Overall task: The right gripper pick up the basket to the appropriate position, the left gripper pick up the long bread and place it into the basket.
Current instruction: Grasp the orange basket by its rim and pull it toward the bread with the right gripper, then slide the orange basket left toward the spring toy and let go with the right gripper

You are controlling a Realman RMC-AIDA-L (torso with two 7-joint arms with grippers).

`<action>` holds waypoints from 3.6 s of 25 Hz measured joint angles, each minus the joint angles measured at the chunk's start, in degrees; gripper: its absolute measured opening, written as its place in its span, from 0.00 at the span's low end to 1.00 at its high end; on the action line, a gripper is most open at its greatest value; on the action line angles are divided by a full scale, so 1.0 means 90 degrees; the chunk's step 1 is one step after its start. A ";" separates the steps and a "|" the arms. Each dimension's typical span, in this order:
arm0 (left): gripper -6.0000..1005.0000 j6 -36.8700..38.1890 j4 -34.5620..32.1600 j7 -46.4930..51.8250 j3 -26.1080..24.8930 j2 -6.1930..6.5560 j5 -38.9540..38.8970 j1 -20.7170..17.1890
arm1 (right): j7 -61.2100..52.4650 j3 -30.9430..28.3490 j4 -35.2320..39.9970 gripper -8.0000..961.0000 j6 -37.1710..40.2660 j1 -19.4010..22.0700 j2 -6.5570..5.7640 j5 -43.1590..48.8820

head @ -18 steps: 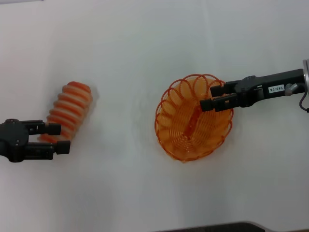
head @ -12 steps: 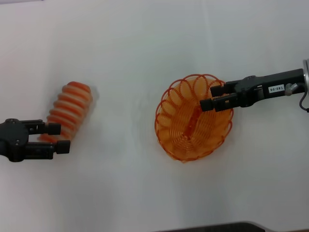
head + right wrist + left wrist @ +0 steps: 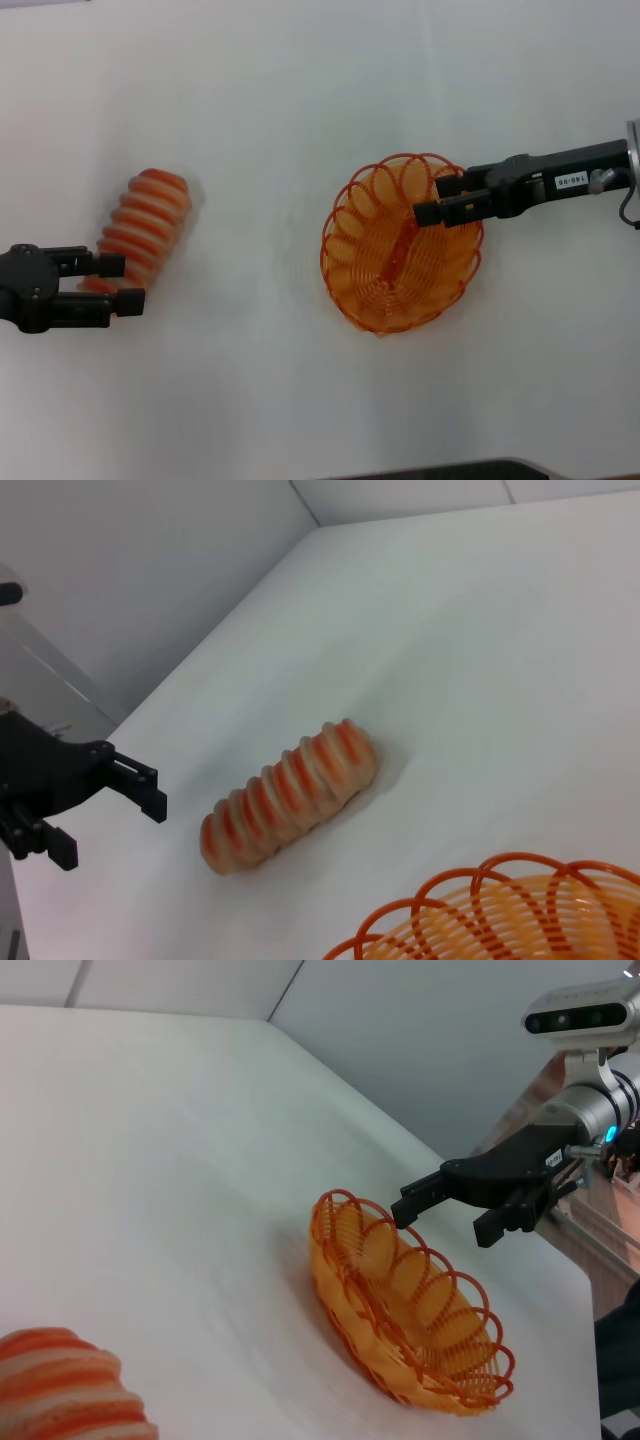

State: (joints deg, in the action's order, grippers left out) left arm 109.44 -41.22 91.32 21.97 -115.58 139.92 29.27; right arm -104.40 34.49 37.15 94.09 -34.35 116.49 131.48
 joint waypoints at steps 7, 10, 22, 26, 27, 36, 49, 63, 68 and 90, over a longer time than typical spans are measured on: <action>0.79 -0.0019 0.0000 0.0000 0.0000 -0.0002 0.0011 -0.0012 | -0.0309 -0.0013 0.0095 0.95 0.0281 -0.0158 -0.0206 -0.0035; 0.79 -0.0022 0.0000 0.0000 0.0000 -0.0008 0.0003 -0.0031 | -0.0436 0.0026 0.0208 0.94 0.0315 -0.0296 -0.0331 0.0007; 0.79 -0.0021 0.0000 0.0000 0.0016 -0.0053 -0.0011 -0.0014 | -0.1115 0.0598 0.0910 0.92 -0.0042 -0.1638 -0.0288 0.1749; 0.79 -0.0023 0.0000 0.0000 0.0012 -0.0060 -0.0011 -0.0012 | -0.1421 0.1123 0.0874 0.92 -0.0538 -0.1925 -0.0128 0.2195; 0.79 -0.0023 0.0000 0.0000 0.0012 -0.0060 -0.0011 -0.0011 | -0.1511 0.1318 0.0862 0.91 -0.0685 -0.1943 -0.0100 0.2229; 0.79 -0.0023 0.0000 0.0000 0.0009 -0.0078 -0.0013 -0.0013 | -0.1912 0.2320 0.0838 0.90 -0.1465 -0.2000 0.0207 0.2664; 0.79 -0.0079 0.0009 0.0000 0.0000 -0.0097 -0.0020 0.0021 | -0.1910 0.2504 0.0420 0.88 -0.1782 -0.2047 0.0315 0.2859; 0.79 -0.0179 0.0036 -0.0007 0.0004 -0.0107 -0.0020 0.0020 | -0.1867 0.2507 0.0416 0.58 -0.1530 -0.2058 0.0288 0.2809; 0.79 -0.0207 0.0039 -0.0008 0.0009 -0.0108 -0.0020 0.0020 | -0.1874 0.2474 0.0413 0.36 -0.1489 -0.2017 0.0257 0.2826; 0.79 -0.0256 0.0000 0.0055 0.0000 -0.0113 -0.0019 0.0208 | -0.1034 0.0687 0.0591 0.11 -0.0504 0.0012 -0.0296 -0.0969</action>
State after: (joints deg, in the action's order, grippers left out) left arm 107.14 -41.21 91.82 21.97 -116.60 139.75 31.14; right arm -113.71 40.67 42.47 89.56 -34.25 113.83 122.77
